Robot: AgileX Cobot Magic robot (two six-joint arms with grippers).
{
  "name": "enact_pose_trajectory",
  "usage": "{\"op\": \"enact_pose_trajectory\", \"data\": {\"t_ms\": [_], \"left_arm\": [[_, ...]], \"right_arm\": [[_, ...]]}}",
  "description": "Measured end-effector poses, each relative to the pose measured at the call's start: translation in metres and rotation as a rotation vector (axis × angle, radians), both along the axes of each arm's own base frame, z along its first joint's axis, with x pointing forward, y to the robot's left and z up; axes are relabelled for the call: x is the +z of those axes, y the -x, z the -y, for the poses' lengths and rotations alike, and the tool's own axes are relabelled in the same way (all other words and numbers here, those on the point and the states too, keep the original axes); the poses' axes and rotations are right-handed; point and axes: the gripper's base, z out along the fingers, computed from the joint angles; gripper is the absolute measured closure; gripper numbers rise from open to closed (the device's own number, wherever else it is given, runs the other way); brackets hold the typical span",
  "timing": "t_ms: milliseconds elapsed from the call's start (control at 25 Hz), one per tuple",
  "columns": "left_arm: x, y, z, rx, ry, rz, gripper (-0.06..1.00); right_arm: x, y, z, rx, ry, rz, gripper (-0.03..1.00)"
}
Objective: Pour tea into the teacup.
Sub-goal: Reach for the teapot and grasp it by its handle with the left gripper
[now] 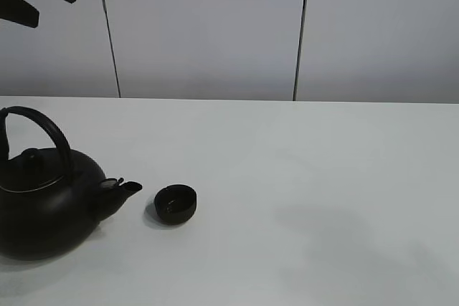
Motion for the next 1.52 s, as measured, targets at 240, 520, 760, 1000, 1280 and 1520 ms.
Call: {"op": "enact_pose_trajectory", "data": {"t_ms": [240, 520, 760, 1000, 1280, 1520], "left_arm": [[0.007, 0.001, -0.001, -0.082, -0.092, 0.021, 0.49], [0.068, 0.028, -0.008, -0.155, -0.355, 0.263, 0.49], [0.117, 0.099, -0.007, -0.062, -0.467, 0.483, 0.49], [0.077, 0.151, -0.018, 0.051, -0.458, 0.598, 0.49], [-0.019, 0.171, -0.021, 0.095, -0.375, 0.632, 0.49], [-0.060, 0.169, -0.030, 0.180, -0.318, 0.649, 0.49]], "right_arm": [[0.000, 0.000, 0.000, 0.000, 0.000, 0.000, 0.48], [0.000, 0.000, 0.000, 0.000, 0.000, 0.000, 0.48], [0.000, 0.000, 0.000, 0.000, 0.000, 0.000, 0.48], [0.000, 0.000, 0.000, 0.000, 0.000, 0.000, 0.48], [0.000, 0.000, 0.000, 0.000, 0.000, 0.000, 0.48], [0.000, 0.000, 0.000, 0.000, 0.000, 0.000, 0.48]]}}
